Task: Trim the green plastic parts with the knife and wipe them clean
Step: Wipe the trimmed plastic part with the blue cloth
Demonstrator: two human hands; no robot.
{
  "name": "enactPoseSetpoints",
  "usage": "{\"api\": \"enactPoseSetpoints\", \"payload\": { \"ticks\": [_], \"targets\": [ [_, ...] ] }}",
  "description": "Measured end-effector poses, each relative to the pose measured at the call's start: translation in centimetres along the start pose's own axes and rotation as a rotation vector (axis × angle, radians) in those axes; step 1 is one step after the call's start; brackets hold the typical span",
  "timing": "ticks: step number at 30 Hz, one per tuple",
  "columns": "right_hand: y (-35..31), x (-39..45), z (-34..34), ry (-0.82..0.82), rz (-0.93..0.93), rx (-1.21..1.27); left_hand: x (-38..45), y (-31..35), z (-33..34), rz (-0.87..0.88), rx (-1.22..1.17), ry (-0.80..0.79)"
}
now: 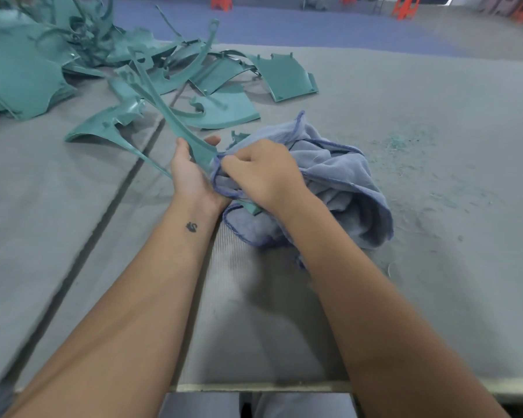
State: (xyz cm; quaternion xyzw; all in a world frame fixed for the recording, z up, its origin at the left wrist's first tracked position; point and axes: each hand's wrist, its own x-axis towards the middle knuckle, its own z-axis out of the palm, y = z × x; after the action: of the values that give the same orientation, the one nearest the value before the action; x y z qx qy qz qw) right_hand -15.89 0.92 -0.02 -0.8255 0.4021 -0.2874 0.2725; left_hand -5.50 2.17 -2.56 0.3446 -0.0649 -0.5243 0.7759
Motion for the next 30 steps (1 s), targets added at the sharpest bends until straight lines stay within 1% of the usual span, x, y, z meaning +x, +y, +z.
{"api": "enactPoseSetpoints", "payload": {
  "ticks": [2,7,9,14,16,18,22,26,28,30],
  "targets": [
    [0.2,-0.7,-0.7,0.005,-0.013,-0.03,0.2,-0.1,0.1,0.021,-0.026,-0.015],
    [0.9,-3.1,0.2,-0.019,-0.135,-0.302,0.6,-0.5,0.2,0.059,0.011,0.001],
    [0.3,-3.1,0.9,-0.02,-0.189,-0.365,0.7,-0.3,0.2,0.051,0.039,0.002],
    [-0.6,-2.4,2.5,-0.038,-0.1,-0.321,0.8,0.2,0.0,-0.016,0.187,0.016],
    [-0.3,-2.1,2.3,-0.025,-0.064,-0.289,0.7,0.0,0.0,-0.01,0.191,0.02],
    [0.0,-1.9,1.8,0.009,-0.046,-0.279,0.7,-0.3,0.1,-0.008,0.13,-0.004],
    [1.7,-1.7,0.8,0.122,-0.082,-0.461,1.0,-0.6,0.5,0.024,-0.025,-0.02],
    [3.2,-0.7,-0.6,0.155,0.01,-0.524,1.2,-1.1,0.6,0.066,0.022,-0.034],
    [2.8,-0.8,-0.2,0.137,-0.047,-0.534,1.2,-1.3,0.5,0.062,0.029,-0.025],
    [1.6,-1.4,1.0,0.105,-0.163,-0.503,1.3,-1.1,0.4,0.029,0.032,-0.021]
  ]
}}
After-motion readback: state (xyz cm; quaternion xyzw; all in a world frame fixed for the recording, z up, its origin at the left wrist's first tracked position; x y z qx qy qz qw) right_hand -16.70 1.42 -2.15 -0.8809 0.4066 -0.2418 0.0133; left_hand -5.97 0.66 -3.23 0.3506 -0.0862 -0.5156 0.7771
